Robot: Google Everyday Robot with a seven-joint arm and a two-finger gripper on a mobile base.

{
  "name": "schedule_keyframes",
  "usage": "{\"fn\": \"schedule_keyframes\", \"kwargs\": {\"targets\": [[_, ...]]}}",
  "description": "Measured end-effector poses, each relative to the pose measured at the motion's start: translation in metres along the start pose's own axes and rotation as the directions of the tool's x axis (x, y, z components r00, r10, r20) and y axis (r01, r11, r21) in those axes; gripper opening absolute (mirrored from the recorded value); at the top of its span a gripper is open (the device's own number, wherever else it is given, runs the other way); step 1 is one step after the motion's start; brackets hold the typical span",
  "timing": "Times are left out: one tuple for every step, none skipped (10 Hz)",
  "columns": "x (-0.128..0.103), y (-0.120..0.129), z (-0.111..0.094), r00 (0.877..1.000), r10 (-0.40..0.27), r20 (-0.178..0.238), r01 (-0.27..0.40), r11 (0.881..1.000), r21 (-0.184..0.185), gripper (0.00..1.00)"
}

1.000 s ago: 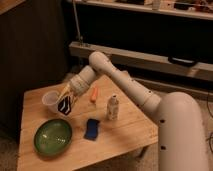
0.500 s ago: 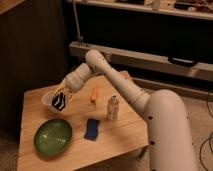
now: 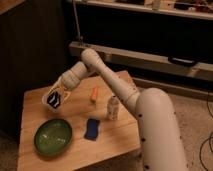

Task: Place the eraser in the ceramic cup

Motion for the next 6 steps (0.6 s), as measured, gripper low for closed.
{"fn": "schedule_keyframes", "kwargs": {"targets": [[-0.001,-0.003,0.002,1.000,-0.003,0.005,0.003,1.000,-0.004,0.00],[0.000,-0.007,0.005,1.000,-0.006,0.009,0.006,1.000,-0.009,0.00],[0.000,-0.010,0.009,1.000,-0.008,0.011,0.008,1.000,-0.023,0.00],[0.002,-0.012,0.016,1.000,-0.007,0.016,0.008,0.999,-0.037,0.00],[0.003,-0.011,0.018,1.000,-0.005,0.016,0.006,0.999,-0.048,0.00],[0.006,-0.007,0.023,1.000,0.001,0.016,0.000,0.998,-0.064,0.00]]}}
